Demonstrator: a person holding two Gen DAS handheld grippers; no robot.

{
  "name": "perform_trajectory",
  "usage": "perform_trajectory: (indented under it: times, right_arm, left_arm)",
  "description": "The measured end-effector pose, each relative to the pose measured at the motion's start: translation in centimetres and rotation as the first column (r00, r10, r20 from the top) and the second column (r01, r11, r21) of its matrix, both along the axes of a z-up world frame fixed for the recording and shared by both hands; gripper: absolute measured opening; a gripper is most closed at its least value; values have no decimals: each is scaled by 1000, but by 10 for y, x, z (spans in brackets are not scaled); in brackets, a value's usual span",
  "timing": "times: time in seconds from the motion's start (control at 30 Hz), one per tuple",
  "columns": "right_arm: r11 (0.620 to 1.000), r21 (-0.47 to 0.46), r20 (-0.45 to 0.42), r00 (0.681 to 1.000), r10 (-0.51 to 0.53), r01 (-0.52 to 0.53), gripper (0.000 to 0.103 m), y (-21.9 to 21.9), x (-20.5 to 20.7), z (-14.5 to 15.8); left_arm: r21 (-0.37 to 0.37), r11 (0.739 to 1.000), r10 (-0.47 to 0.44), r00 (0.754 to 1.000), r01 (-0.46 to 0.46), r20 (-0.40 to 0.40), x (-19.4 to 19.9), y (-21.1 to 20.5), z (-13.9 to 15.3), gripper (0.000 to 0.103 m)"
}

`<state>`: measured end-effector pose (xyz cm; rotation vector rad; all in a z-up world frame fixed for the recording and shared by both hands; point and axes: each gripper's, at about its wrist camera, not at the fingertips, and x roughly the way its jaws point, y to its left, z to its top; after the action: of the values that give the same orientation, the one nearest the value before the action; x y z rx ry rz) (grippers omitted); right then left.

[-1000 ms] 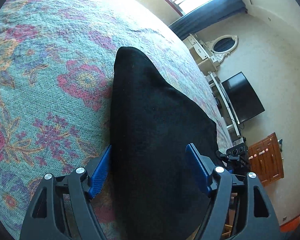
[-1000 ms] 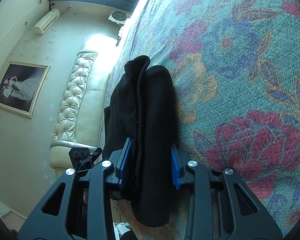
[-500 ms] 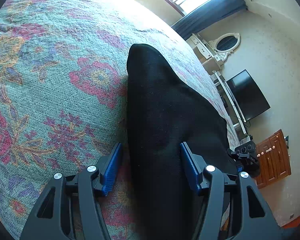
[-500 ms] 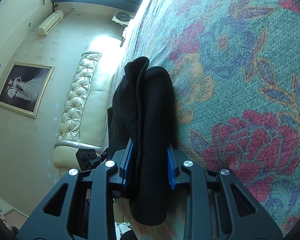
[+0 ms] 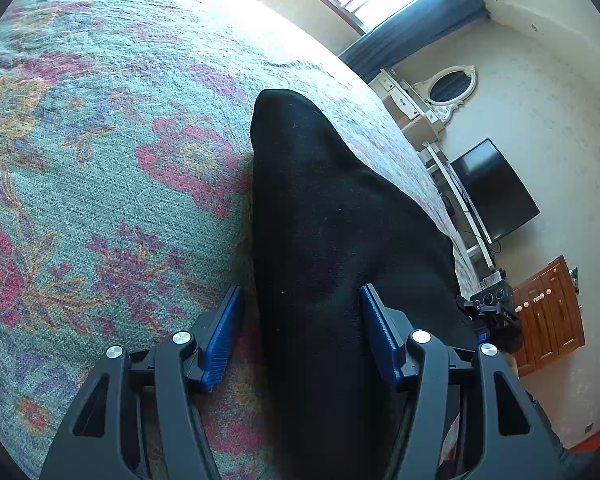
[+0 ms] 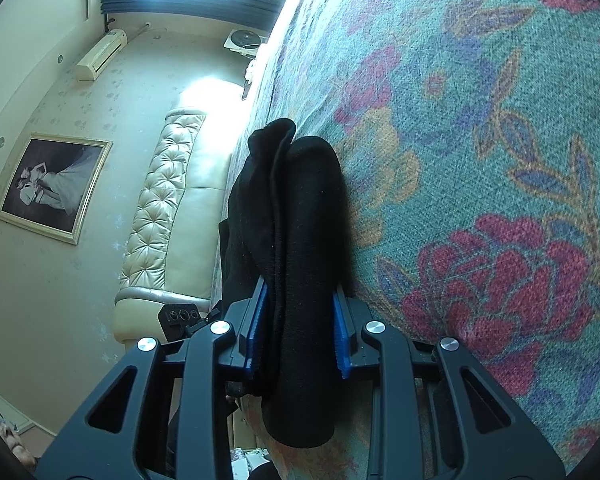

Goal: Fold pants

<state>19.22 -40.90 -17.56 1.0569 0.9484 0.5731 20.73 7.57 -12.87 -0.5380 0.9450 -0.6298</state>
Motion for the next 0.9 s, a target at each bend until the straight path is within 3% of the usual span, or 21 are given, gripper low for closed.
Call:
perform_trajectory:
  times: [0.43, 0.53, 0.73, 0.9]
  right_arm:
    - [999, 33, 4, 1000, -28, 28, 27, -12, -8, -5]
    - [998, 52, -5, 999, -47, 47, 28, -20, -15, -9]
    - [995, 75, -9, 998, -68, 68, 28, -30, -40, -10]
    - [992, 90, -7, 996, -85, 85, 28, -35, -63, -12]
  left_arm:
    - [-8, 1000, -4, 1000, 4, 3, 2, 2, -2, 61]
    - [-2, 1000, -12, 1000, 12, 11, 1, 0, 1, 66]
    - [80, 997, -12, 999, 9, 40, -12, -11, 8, 75]
    - [90, 996, 20, 999, -22, 29, -25, -8, 10, 77]
